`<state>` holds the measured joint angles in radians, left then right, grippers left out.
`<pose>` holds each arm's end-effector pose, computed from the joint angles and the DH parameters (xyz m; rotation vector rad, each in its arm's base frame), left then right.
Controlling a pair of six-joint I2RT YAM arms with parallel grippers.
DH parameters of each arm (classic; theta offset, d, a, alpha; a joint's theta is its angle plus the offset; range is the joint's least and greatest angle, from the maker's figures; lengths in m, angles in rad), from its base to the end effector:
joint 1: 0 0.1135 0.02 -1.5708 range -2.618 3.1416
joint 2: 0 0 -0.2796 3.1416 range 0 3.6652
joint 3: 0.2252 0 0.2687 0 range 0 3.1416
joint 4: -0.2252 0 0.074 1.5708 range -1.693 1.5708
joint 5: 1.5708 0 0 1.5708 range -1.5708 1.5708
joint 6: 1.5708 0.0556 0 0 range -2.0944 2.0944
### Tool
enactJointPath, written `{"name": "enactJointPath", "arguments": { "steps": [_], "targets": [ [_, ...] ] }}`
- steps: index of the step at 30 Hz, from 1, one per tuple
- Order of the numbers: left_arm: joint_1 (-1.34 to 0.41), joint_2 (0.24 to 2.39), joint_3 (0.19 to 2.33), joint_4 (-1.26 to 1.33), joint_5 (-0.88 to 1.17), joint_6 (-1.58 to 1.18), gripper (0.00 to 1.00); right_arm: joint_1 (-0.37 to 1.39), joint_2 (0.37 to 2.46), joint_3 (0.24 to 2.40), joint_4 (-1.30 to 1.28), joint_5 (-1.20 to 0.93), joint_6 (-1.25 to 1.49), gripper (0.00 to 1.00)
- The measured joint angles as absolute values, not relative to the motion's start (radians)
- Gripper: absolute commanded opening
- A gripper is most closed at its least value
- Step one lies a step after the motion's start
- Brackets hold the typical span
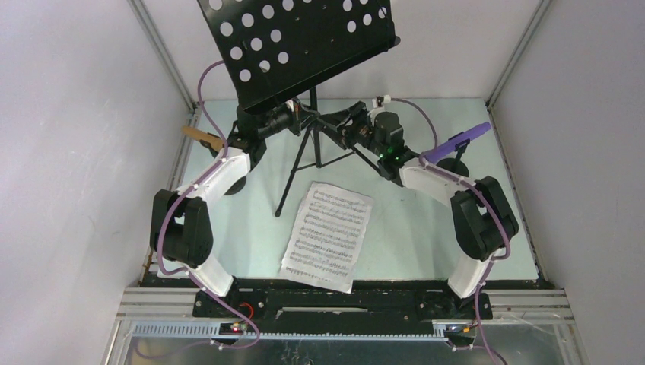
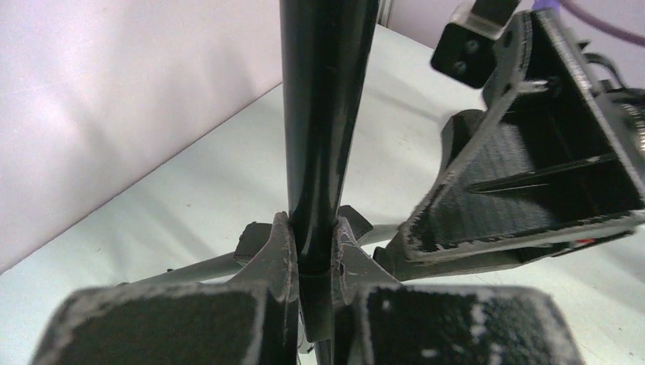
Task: Pack up the instrument practice props
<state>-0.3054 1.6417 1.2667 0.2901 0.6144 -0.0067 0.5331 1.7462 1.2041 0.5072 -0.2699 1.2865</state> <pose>0.3952 -0.1582 0.3422 0.7104 1.5372 -0.7416 0.3814 0.2423 0.3006 0.4549 1.8093 1.5642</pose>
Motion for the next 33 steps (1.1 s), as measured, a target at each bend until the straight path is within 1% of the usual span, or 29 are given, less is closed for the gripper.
{"name": "enactJointPath", "arguments": {
  "steps": [6,15,23,24,28,30,32,33],
  "targets": [
    [-0.305,1.642,1.272,0.281,0.614,-0.001,0.09,0.532,1.815,1.201,0.572,-0.298,1.397,0.63],
    [-0.305,1.642,1.272,0.281,0.614,0.0,0.09,0.532,1.827,1.197,0.61,-0.302,1.441,0.47],
    [-0.305,1.642,1.277,0.273,0.614,0.001,0.08,0.53,1.867,1.197,0.67,-0.32,1.472,0.45],
    [-0.305,1.642,1.277,0.271,0.614,0.002,0.08,0.53,1.87,1.197,0.676,-0.321,1.476,0.42],
    [-0.305,1.642,1.278,0.269,0.614,0.002,0.08,0.53,1.878,1.197,0.692,-0.325,1.49,0.26],
    [-0.305,1.642,1.278,0.269,0.614,0.002,0.08,0.528,1.88,1.197,0.691,-0.332,1.498,0.15],
    [-0.305,1.642,1.278,0.269,0.614,0.002,0.08,0.525,1.883,1.197,0.692,-0.342,1.498,0.0],
    [-0.305,1.642,1.278,0.269,0.614,0.002,0.07,0.524,1.884,1.197,0.692,-0.347,1.493,0.0]
  ]
}}
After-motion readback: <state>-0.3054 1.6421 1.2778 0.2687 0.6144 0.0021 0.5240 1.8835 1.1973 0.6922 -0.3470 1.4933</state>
